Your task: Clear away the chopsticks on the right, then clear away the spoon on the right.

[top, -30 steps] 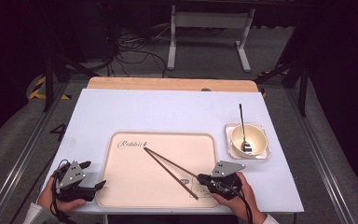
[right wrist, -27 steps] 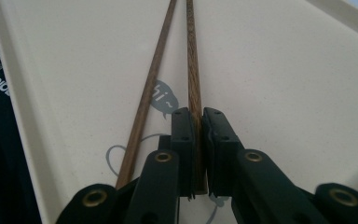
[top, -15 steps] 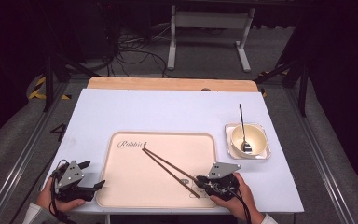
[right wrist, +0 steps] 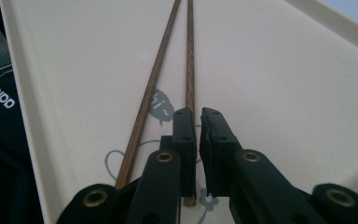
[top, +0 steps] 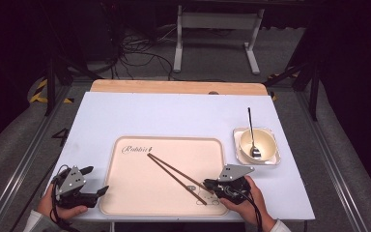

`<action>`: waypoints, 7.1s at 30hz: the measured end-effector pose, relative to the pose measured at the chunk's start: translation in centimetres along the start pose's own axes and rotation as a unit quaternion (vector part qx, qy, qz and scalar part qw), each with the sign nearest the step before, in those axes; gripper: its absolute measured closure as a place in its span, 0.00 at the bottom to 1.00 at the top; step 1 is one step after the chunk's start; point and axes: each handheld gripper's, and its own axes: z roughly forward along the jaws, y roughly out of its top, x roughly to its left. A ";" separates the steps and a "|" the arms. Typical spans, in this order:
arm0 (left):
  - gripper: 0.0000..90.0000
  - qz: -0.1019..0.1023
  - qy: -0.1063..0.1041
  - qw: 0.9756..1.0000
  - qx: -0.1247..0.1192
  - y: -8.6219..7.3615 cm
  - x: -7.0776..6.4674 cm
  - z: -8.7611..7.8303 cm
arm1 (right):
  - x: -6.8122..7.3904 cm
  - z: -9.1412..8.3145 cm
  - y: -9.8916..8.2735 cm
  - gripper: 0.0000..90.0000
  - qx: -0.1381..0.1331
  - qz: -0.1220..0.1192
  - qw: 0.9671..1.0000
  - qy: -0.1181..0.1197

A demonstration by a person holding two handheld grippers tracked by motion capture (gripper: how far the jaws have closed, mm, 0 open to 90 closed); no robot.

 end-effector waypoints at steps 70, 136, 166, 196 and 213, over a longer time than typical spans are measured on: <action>0.18 0.006 -0.002 1.000 -0.012 -0.6 -0.3 -1.1 | 1.4 16.3 14.5 1.00 0.106 -0.100 0.989 0.034; 0.18 -0.021 0.018 1.000 -0.008 -0.3 -0.2 -1.2 | -9.3 5.3 4.5 0.97 0.071 0.053 0.978 -0.188; 0.18 -0.015 0.009 1.000 -0.015 -0.7 -0.2 -1.5 | -12.4 -11.4 3.0 0.69 -0.137 0.073 0.964 -0.216; 0.19 -0.022 0.031 0.999 0.006 -1.6 -1.1 -2.4 | -19.7 -6.1 1.2 0.66 -0.009 0.169 0.969 -0.177; 0.19 -0.022 0.034 0.999 0.024 -2.1 -1.7 -2.4 | -21.6 -5.5 1.8 0.85 0.018 0.181 0.968 -0.174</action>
